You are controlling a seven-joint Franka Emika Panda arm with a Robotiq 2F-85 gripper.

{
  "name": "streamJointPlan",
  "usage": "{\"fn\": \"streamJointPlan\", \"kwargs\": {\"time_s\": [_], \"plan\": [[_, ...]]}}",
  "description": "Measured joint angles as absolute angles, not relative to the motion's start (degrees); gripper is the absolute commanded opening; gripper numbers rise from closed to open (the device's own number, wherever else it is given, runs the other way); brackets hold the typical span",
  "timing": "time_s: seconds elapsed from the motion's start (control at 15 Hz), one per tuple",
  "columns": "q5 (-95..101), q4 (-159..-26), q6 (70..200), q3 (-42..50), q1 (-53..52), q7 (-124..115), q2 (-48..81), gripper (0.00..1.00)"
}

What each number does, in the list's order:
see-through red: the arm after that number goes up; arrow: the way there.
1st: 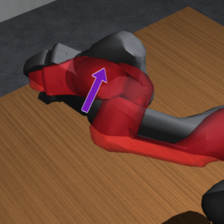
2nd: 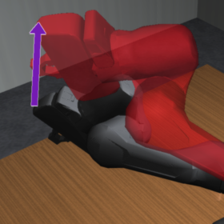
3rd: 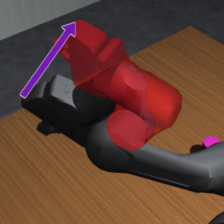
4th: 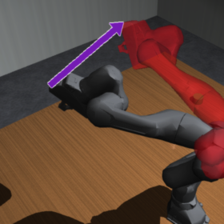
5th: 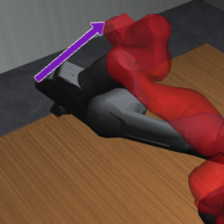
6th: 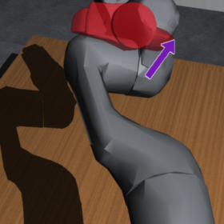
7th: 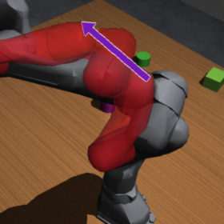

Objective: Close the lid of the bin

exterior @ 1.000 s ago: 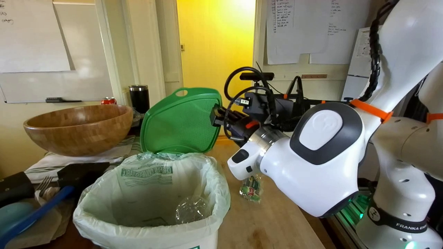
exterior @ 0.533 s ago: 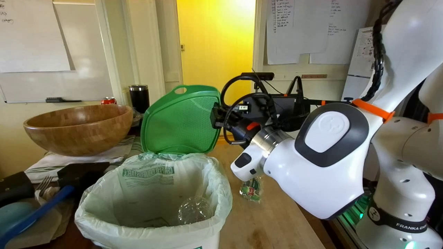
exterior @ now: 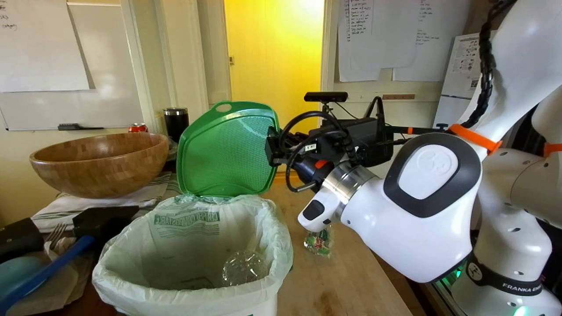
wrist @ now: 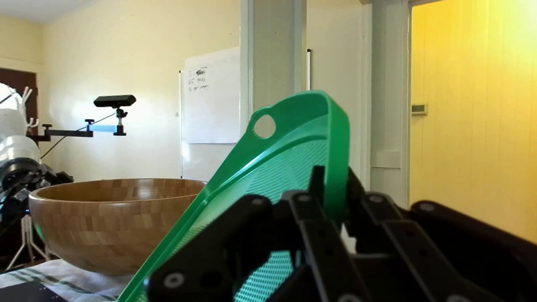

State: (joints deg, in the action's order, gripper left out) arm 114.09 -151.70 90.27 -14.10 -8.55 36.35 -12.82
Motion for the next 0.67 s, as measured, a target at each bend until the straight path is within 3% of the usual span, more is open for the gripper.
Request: {"fn": "streamJointPlan", "kwargs": {"time_s": [0.67], "plan": [[116.7,-153.2,90.3,-14.3,-10.8,44.5,-14.1,0.03]]}}
